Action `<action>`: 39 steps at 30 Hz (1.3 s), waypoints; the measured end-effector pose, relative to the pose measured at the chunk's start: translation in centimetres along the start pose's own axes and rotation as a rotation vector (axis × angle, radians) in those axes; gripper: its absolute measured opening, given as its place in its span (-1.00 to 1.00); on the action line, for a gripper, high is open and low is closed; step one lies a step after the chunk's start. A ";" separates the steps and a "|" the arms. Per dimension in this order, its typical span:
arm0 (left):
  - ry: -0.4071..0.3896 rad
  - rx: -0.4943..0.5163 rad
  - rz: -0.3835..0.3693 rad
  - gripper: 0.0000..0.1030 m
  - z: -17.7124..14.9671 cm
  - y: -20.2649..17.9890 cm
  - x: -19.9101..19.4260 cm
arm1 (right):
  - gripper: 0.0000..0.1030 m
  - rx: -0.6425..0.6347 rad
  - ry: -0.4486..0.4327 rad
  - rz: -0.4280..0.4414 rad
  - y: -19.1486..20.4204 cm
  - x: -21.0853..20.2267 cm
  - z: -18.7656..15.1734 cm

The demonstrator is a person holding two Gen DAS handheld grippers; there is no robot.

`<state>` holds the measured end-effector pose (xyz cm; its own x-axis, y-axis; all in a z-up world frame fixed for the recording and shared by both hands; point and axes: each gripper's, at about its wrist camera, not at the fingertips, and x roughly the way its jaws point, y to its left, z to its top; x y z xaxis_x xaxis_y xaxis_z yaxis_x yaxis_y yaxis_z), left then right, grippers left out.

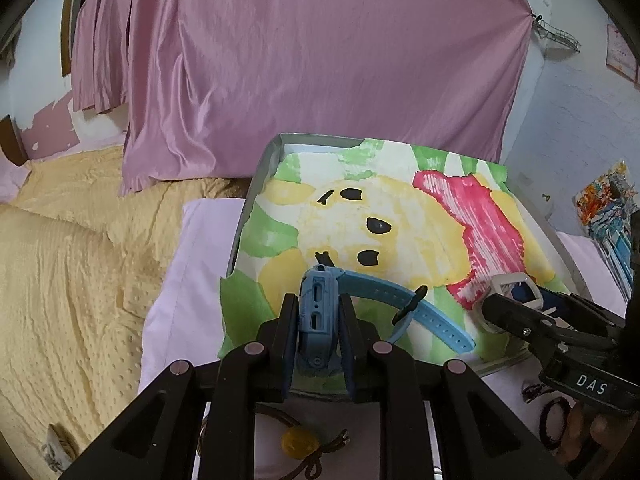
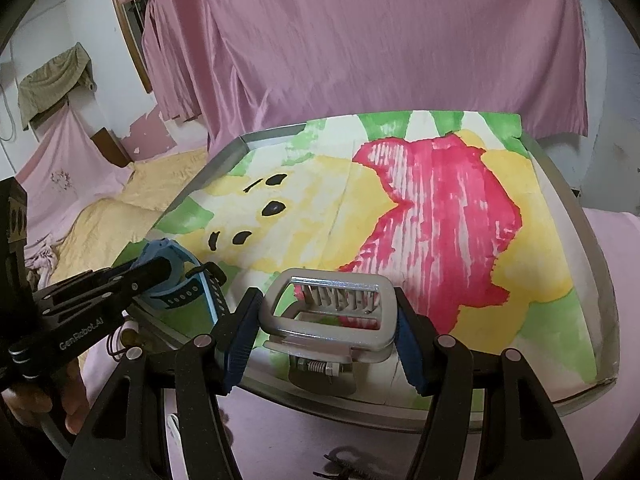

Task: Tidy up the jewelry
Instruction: 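Carry the watch and silver clip into the grey tray and release both, then grasp the brown hair tie with the left tool while the right grasps the white hair clip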

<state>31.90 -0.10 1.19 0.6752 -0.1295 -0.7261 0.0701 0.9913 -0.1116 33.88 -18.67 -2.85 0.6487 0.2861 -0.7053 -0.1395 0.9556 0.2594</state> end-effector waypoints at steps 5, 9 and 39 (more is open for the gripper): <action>-0.028 -0.006 0.011 -0.25 -0.2 -0.1 -0.5 | 0.35 0.007 -0.020 -0.017 -0.1 -0.7 -0.3; -0.098 -0.037 -0.017 0.26 -0.5 0.3 -2.1 | 0.37 0.017 -0.079 -0.033 -0.3 -2.3 -0.6; -0.516 -0.027 -0.092 0.99 -8.9 4.6 -13.9 | 0.94 -0.091 -0.625 -0.082 6.2 -15.8 -11.3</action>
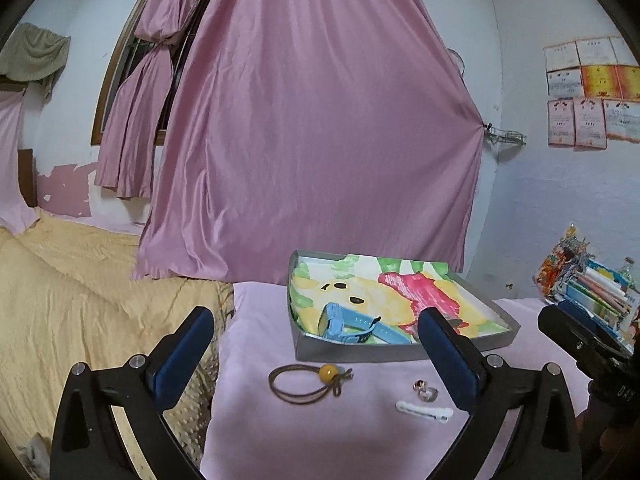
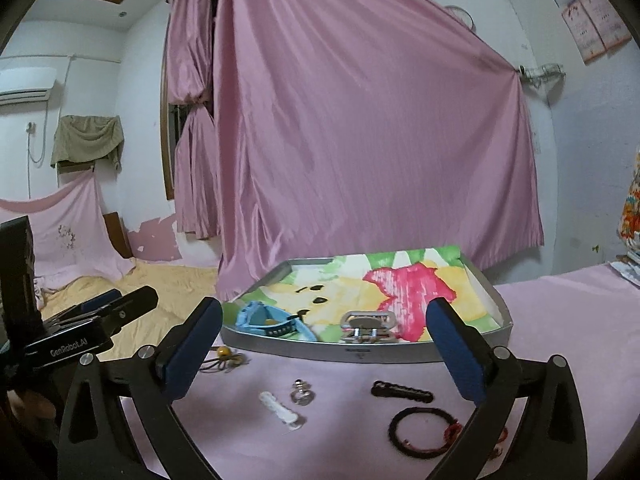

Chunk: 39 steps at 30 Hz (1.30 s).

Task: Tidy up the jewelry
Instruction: 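Grasp the brown hair tie with the left tool while the right grasps the white hair clip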

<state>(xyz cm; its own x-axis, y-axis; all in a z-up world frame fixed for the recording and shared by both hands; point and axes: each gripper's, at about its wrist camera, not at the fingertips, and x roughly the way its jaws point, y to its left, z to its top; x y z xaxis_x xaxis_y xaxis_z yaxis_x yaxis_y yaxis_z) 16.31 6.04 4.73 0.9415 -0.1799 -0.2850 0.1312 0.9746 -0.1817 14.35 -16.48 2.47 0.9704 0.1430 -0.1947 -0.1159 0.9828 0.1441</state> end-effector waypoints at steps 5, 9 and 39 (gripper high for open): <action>-0.006 0.024 -0.003 0.99 -0.7 0.9 -0.8 | 0.94 0.002 0.014 0.003 0.8 -0.4 -0.9; 0.010 0.039 -0.017 0.99 -1.2 1.6 -0.9 | 0.94 -0.015 0.072 -0.002 1.4 0.0 -1.8; 0.540 0.141 -0.192 0.11 -2.3 1.2 9.0 | 0.15 -0.010 0.592 0.113 1.5 8.5 -4.6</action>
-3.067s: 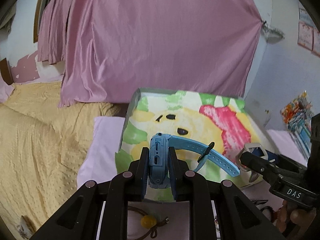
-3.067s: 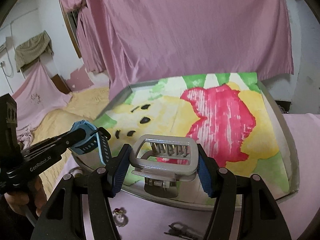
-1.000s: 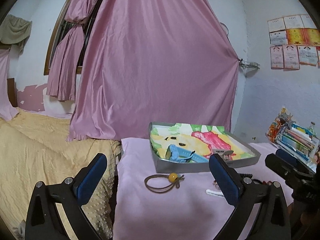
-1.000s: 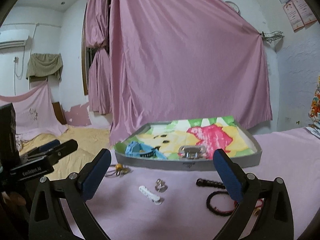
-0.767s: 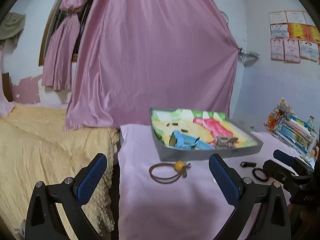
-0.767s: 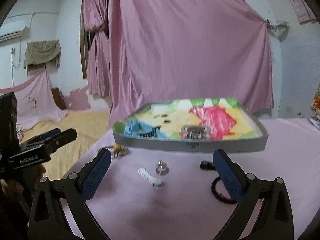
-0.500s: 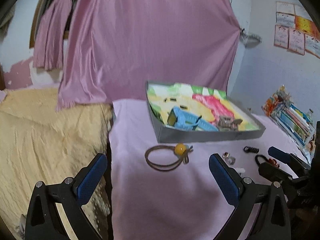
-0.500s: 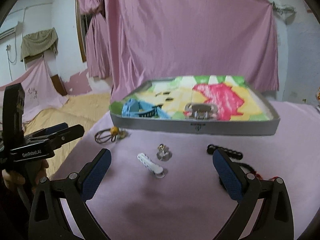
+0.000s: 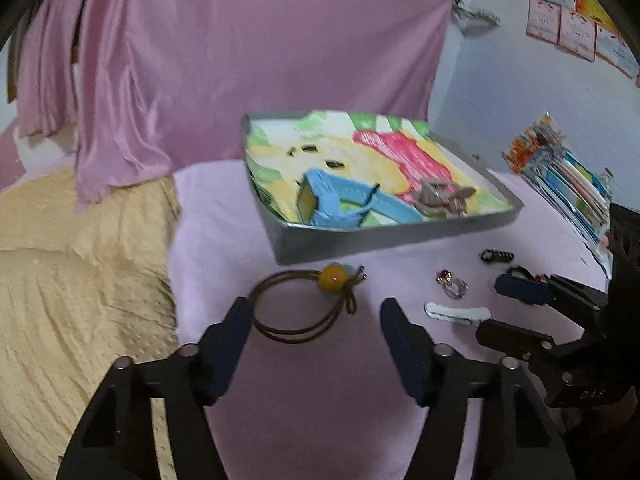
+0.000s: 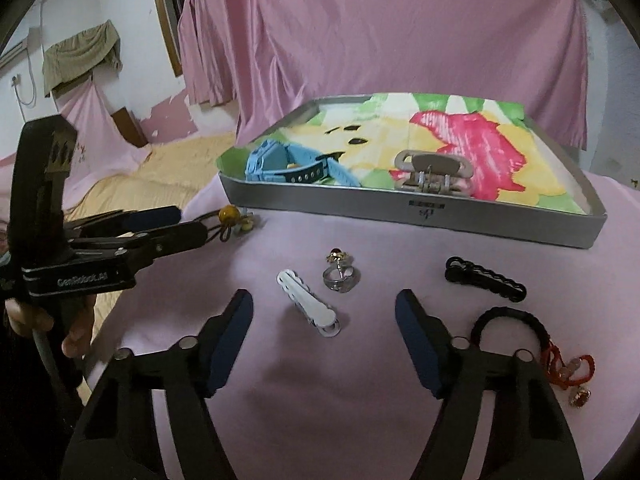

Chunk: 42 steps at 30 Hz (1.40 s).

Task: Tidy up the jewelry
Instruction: 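Grasp the brown hair tie with the left tool while the right grasps the white hair clip, then lower the hair tie and white clip into the tray and open both tools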

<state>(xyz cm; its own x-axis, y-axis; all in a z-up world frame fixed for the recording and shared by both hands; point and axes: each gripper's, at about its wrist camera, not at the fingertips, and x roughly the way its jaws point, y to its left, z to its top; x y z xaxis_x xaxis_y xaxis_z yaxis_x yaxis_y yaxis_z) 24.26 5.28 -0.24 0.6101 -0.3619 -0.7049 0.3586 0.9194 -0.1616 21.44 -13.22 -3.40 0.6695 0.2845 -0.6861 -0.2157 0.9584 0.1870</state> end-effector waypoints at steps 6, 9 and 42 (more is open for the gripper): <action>0.054 0.022 0.008 -0.19 0.3 -0.6 1.3 | -0.11 -0.023 0.040 0.015 0.2 0.9 0.4; 0.078 0.035 0.016 -0.47 0.2 -1.0 1.7 | -0.18 -0.045 0.053 0.015 0.7 1.0 0.2; -0.124 0.014 -0.057 -0.94 3.9 -8.1 -1.5 | -0.75 0.035 -0.183 0.036 -5.3 -5.3 2.4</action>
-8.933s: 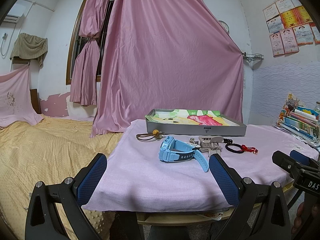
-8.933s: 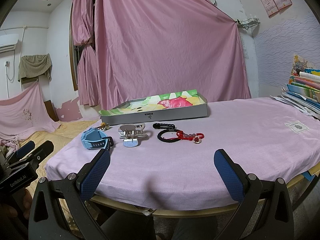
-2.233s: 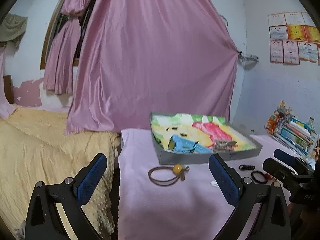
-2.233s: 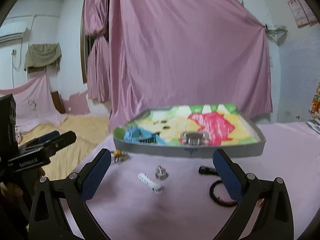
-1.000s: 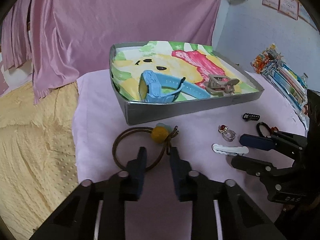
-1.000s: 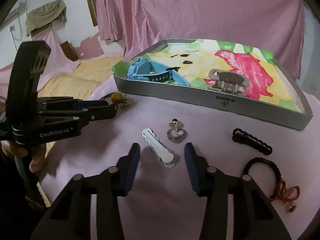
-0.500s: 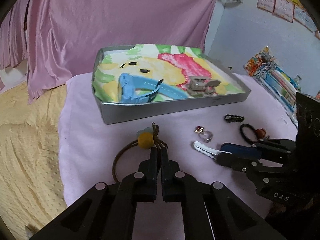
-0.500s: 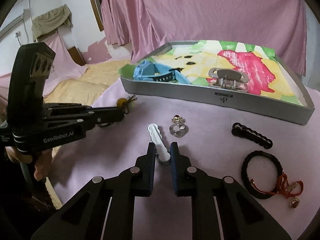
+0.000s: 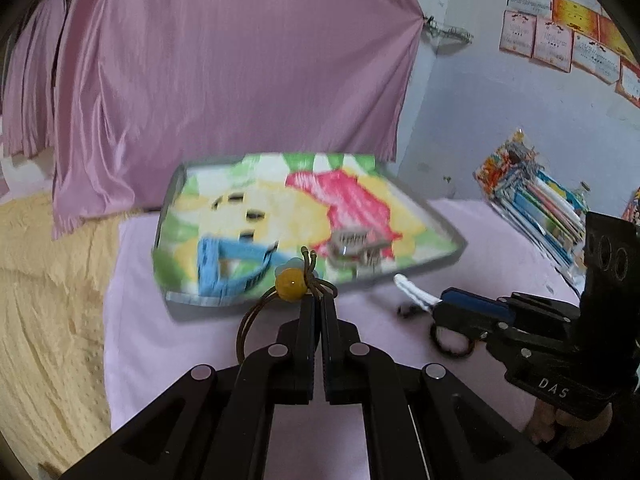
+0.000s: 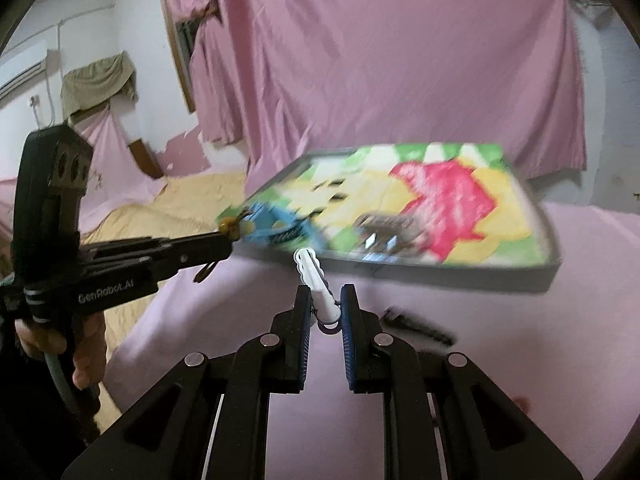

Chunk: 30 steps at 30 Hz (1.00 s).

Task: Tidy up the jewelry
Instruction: 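Lower the hair tie and white clip into the tray and open both tools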

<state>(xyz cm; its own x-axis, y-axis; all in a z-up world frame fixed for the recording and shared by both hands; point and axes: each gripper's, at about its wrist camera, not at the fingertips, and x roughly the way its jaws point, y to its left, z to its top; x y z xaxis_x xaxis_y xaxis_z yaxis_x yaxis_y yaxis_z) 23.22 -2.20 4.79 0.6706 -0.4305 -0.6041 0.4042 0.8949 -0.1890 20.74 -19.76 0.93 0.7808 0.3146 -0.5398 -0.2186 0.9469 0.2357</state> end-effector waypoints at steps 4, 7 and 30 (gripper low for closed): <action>-0.054 0.009 0.019 -0.94 1.8 -1.0 1.1 | -0.75 0.015 -0.033 -0.044 -2.3 0.4 1.7; -0.063 -0.001 0.017 -0.94 3.1 -1.3 2.5 | -0.75 0.033 -0.036 -0.066 -4.2 1.3 3.0; 0.180 -0.069 0.086 -0.94 4.9 0.3 12.7 | -0.74 0.036 0.216 -0.106 -9.2 11.0 4.8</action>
<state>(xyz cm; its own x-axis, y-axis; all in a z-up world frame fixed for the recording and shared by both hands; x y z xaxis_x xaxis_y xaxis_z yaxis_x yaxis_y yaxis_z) 34.90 -7.97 0.88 0.5764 -0.3299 -0.7476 0.3024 0.9360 -0.1800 34.13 -25.29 -3.25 0.6539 0.2238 -0.7227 -0.1178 0.9737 0.1949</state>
